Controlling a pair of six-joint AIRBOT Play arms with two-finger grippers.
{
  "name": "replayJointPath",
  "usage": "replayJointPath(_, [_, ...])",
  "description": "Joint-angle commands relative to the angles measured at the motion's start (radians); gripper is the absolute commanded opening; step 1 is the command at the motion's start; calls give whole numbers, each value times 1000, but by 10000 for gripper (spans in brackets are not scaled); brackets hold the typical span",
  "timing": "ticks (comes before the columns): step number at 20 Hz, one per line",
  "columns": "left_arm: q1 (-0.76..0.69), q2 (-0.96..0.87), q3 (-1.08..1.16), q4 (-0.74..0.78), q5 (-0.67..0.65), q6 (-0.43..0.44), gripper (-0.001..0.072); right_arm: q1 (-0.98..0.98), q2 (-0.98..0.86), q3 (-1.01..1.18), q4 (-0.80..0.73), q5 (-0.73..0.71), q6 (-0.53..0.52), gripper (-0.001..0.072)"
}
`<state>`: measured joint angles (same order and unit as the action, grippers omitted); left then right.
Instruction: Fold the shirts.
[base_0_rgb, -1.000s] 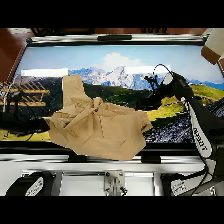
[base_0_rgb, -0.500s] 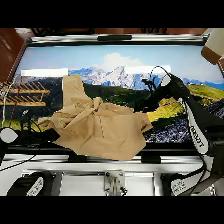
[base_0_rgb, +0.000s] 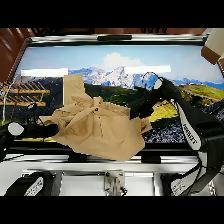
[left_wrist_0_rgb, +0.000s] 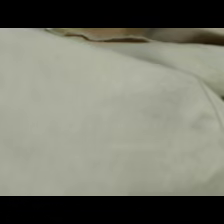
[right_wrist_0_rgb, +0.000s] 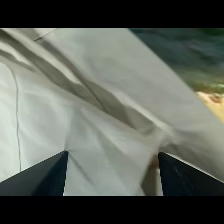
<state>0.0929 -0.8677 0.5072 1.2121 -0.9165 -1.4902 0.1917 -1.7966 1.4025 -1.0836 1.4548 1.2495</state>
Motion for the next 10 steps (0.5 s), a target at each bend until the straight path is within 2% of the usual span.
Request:
replayJointPath(1, [0,-6,43,-9,16,15,102,83,-19,0,-49,15,-15,581])
replayJointPath(2, [0,-6,58,-9,16,17,72,108,-18,0,-83,11,-16,372])
replayJointPath(3, [0,-6,75,-9,16,17,72,131,-18,0,-124,8,-6,140])
replayJointPath(4, [0,-6,93,-10,17,17,72,146,-18,0,-159,8,3,74])
replayJointPath(6, [0,-6,131,-39,22,17,60,155,0,1,-188,8,8,74])
replayJointPath(8, [-10,-7,172,-105,48,59,55,131,51,1,-192,17,6,73])
replayJointPath(10, [-43,-9,219,-183,146,82,55,81,121,0,-216,36,6,73])
